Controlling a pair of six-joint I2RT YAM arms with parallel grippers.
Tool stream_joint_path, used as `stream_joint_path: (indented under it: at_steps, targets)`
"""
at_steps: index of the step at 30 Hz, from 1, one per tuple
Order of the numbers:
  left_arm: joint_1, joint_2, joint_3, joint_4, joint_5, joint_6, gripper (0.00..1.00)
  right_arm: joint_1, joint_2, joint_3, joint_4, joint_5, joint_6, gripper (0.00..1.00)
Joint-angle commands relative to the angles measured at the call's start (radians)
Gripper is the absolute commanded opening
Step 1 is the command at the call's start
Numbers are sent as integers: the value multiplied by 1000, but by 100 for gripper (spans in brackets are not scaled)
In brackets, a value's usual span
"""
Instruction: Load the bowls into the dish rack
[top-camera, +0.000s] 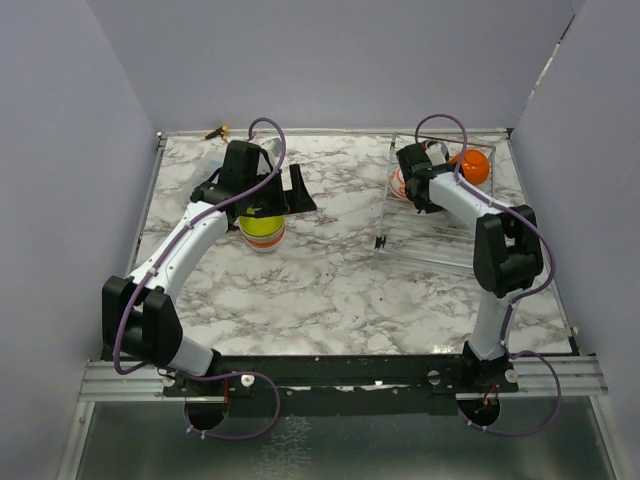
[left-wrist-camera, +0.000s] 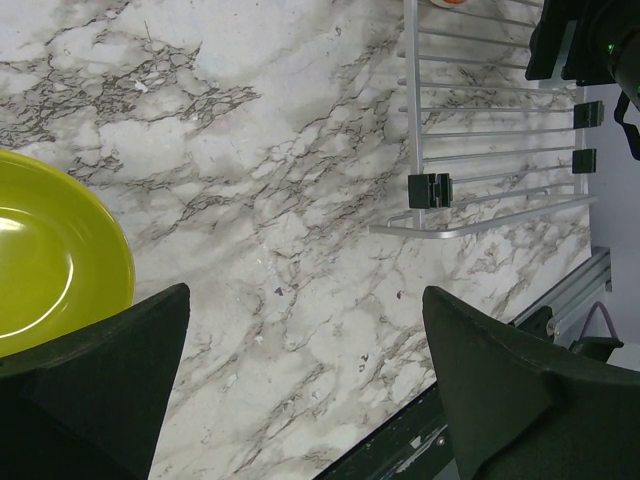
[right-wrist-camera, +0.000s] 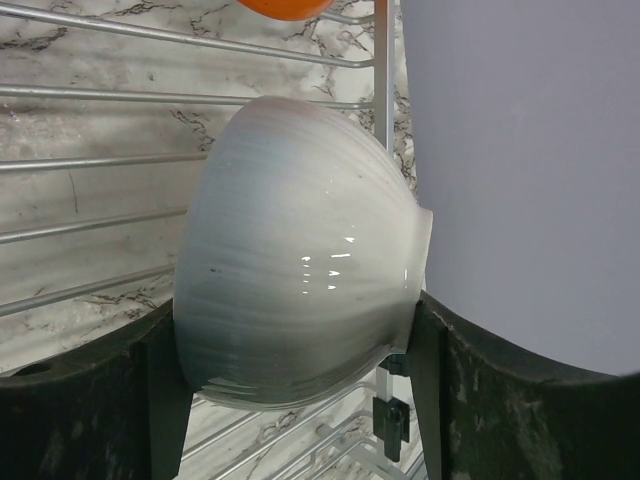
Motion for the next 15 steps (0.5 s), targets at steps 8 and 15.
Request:
stream_joint_path:
  at_steps: [8, 15]
  targets:
    - [0, 12, -9, -6, -20, 14, 99, -7, 47, 30, -67, 19, -11, 82]
    - [0, 19, -2, -7, -17, 9, 99, -5, 38, 24, -57, -102, -45, 95]
